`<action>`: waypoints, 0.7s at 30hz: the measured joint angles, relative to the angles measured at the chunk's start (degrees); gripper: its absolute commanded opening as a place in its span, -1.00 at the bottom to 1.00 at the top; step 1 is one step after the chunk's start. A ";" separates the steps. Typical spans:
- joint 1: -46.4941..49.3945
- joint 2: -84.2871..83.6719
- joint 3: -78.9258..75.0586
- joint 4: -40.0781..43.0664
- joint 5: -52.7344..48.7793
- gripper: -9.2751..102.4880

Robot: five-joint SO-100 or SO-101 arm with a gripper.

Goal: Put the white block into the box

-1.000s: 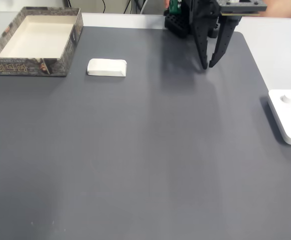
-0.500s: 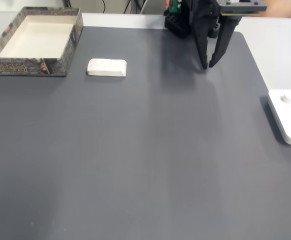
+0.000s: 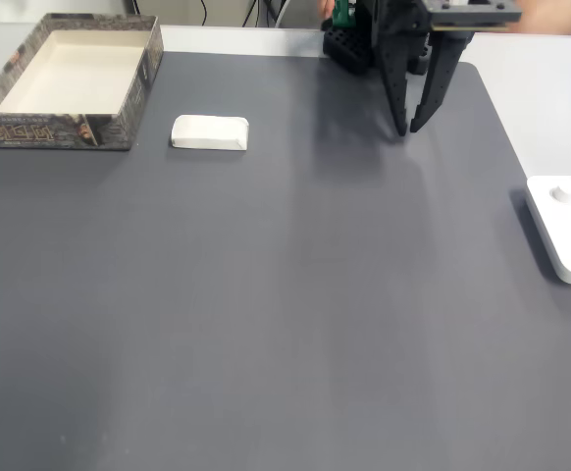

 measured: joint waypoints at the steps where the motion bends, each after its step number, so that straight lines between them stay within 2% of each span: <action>1: 0.35 0.00 0.00 0.00 -0.53 -0.86; 5: 3.34 -3.08 -1.85 0.00 -0.53 -0.86; 11: 9.84 -18.02 -11.87 0.09 2.20 -0.86; 21: 18.54 -42.28 -32.08 8.17 7.03 -0.86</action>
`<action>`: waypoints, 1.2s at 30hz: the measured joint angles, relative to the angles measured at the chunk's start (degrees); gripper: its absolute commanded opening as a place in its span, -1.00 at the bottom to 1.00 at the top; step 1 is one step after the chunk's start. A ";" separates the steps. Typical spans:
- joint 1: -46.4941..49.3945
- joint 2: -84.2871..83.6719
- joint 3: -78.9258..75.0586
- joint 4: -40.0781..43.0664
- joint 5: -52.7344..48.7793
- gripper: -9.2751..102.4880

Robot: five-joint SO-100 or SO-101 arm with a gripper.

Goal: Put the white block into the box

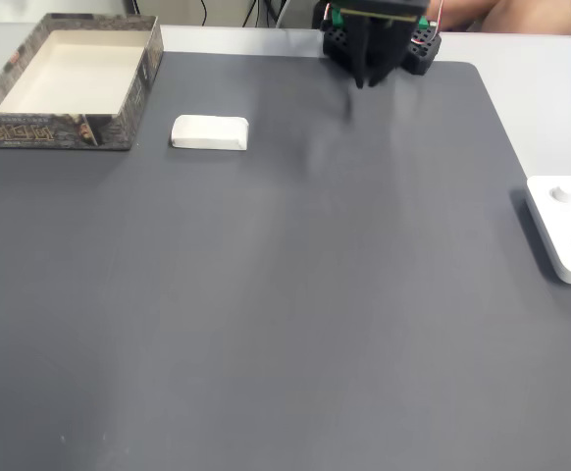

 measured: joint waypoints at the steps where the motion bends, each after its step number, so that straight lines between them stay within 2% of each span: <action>1: 1.14 -1.76 -1.76 0.18 0.97 -0.86; 20: 26.46 -33.57 -25.14 0.53 19.25 -0.86; 29: 31.29 -52.56 -43.59 0.53 26.28 -0.86; 36: 31.73 -62.58 -50.45 -0.79 29.53 -0.86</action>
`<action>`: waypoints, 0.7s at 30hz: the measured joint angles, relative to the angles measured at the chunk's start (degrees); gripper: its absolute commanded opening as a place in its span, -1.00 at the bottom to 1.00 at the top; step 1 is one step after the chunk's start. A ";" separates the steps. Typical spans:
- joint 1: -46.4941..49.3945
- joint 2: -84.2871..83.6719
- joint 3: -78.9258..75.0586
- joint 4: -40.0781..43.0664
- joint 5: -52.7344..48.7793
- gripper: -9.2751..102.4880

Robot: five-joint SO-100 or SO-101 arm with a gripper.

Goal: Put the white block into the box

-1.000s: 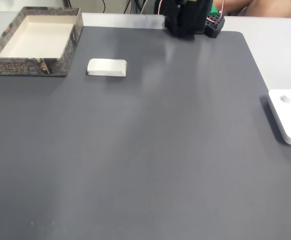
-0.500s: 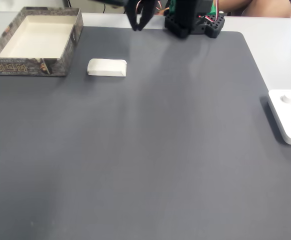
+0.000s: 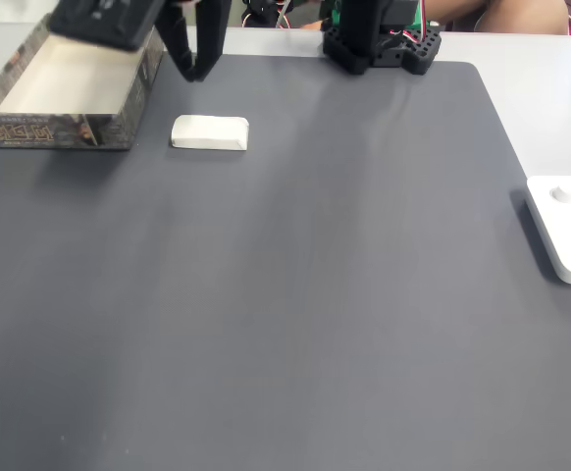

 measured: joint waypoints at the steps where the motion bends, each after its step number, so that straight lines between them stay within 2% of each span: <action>1: 0.00 -0.97 -0.26 -0.09 0.35 -0.86; 21: -2.90 -2.20 -0.09 -0.26 2.72 -0.86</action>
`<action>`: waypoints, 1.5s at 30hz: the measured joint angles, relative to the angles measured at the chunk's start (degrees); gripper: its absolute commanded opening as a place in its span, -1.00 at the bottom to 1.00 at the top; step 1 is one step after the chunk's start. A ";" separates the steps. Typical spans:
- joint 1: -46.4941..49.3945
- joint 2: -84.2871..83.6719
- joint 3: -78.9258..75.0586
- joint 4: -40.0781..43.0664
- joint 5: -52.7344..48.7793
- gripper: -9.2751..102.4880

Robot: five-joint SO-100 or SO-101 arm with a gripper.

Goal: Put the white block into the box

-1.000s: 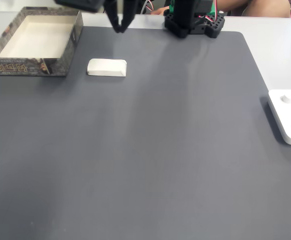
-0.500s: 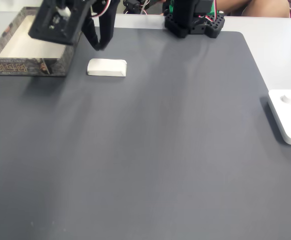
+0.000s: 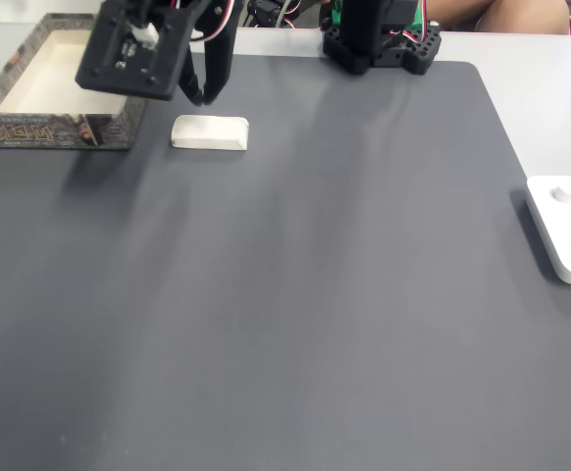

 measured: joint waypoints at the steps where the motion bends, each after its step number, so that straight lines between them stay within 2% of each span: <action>1: 0.00 0.00 0.18 0.00 0.62 -0.86; 5: 0.00 0.00 0.18 -0.44 8.53 -0.86; 10: -0.53 0.00 0.70 -0.44 33.13 -0.86; 12: -0.62 0.00 0.70 -0.44 39.55 -0.86; 18: -0.35 0.00 0.70 1.05 44.30 -0.86; 29: -0.26 0.09 1.49 -2.37 49.13 -0.86; 33: -0.26 0.09 1.49 -2.37 61.17 -0.86; 39: -0.26 0.09 1.49 -1.49 86.57 -0.86; 45: -0.26 0.09 1.49 -1.32 99.23 -0.78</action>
